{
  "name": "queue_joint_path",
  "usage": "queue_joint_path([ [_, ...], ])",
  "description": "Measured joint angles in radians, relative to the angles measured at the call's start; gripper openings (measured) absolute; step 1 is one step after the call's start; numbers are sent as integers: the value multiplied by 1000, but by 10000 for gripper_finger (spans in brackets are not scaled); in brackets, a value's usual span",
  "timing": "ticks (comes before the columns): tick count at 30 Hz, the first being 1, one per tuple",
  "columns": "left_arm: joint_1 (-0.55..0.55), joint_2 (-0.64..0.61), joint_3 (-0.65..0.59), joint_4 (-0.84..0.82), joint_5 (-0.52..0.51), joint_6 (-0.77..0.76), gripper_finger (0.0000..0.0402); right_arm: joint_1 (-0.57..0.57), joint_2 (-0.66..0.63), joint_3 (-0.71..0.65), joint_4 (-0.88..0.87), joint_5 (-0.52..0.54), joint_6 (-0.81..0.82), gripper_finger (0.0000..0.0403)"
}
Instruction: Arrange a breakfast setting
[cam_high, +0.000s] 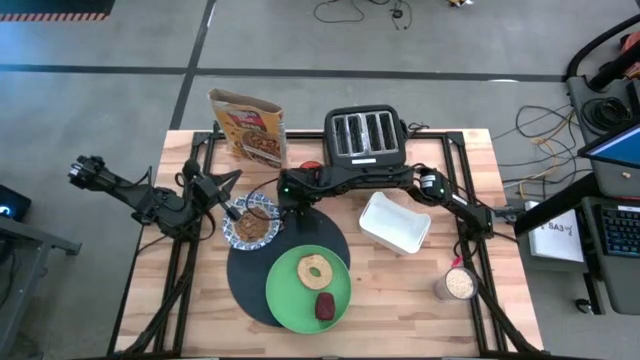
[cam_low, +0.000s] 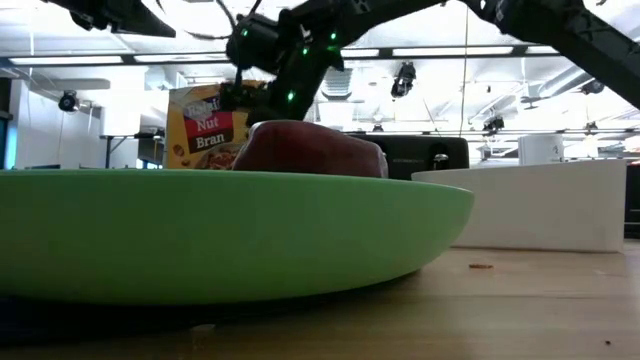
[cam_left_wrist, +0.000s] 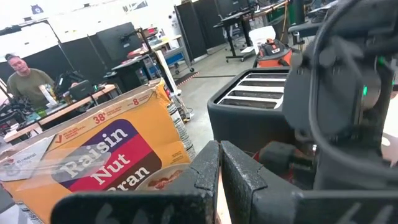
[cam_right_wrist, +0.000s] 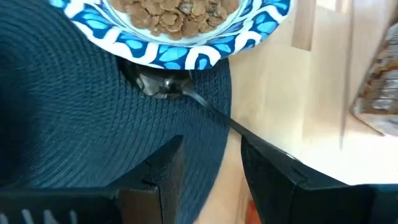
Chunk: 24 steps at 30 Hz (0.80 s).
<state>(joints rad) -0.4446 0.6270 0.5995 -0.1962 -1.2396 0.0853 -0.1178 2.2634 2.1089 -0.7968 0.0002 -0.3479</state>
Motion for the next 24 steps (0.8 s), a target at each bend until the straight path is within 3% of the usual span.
queue_joint_path([
  [4, 0, 1, 0, -4, 0, 0, 0, 17, -39, 0, -37, 34, -15, 151],
  [9, 0, 0, 0, -4, 0, 9, 0, 88, -63, 29, -56, 255, -97, 150],
  [20, 0, -1, 0, -7, -2, 11, 0, 85, 23, 92, -92, 170, -153, 150],
  [24, 0, -2, 0, -13, -6, 12, 0, 86, 72, 91, -91, 205, -191, 150],
])
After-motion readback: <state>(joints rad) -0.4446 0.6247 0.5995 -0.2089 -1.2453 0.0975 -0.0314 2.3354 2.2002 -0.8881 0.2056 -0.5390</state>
